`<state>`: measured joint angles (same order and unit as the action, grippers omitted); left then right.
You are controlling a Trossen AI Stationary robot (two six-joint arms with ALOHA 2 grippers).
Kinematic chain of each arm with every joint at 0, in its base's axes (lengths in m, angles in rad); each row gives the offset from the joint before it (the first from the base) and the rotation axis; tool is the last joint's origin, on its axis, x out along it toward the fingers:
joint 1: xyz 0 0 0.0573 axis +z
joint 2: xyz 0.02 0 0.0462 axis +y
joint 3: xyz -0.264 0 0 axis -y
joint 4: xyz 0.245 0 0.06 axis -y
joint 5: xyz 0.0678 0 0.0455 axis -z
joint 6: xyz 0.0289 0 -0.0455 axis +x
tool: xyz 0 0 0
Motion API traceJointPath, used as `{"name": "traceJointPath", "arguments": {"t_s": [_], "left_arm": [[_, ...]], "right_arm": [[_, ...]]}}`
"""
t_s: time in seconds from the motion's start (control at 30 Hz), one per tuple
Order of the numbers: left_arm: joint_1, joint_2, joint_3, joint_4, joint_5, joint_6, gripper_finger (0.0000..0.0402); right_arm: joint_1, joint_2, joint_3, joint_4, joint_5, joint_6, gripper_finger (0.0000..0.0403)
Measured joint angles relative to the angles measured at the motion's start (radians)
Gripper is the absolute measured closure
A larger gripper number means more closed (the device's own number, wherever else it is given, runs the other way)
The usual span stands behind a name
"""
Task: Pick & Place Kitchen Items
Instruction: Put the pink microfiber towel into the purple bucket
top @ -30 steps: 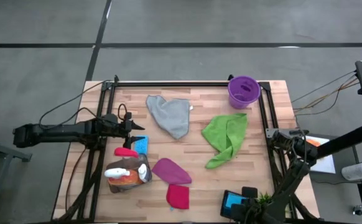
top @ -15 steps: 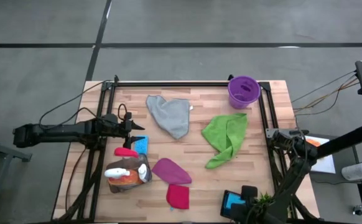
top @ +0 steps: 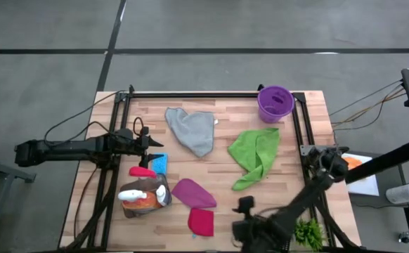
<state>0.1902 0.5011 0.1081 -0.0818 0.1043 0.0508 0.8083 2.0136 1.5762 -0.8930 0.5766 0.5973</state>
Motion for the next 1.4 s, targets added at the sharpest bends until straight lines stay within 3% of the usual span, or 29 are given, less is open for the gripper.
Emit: {"name": "traceJointPath", "arguments": {"t_s": [0.1,0.23,0.5,0.63,0.83,1.0,1.4], "left_arm": [[0.0,0.0,0.0,0.0,0.0,0.0,0.0187],[0.0,0.0,0.0,0.0,0.0,0.0,0.0187],[0.0,0.0,0.0,0.0,0.0,0.0,0.0187],[-0.001,0.0,0.0,0.0,0.0,0.0,0.0187],[-0.001,0.0,0.0,0.0,0.0,0.0,0.0187],[-0.001,0.0,0.0,0.0,0.0,0.0,0.0187],[-0.001,0.0,0.0,-0.003,0.0,0.0,0.0187]], "right_arm": [[-0.064,-0.001,-0.041,0.135,0.0,-0.154,0.009],[-0.155,-0.001,-0.074,0.169,-0.053,-0.271,0.009],[-0.28,-0.002,-0.185,0.458,-0.283,-0.47,0.0091],[-0.306,0.002,-0.203,0.481,-0.288,-0.5,0.0102],[-0.324,0.007,-0.209,0.525,-0.291,-0.529,0.0156],[-0.332,0.021,-0.209,0.545,-0.366,-0.545,0.0192],[-0.356,0.125,-0.176,0.552,-0.31,-0.545,0.0198]]}}
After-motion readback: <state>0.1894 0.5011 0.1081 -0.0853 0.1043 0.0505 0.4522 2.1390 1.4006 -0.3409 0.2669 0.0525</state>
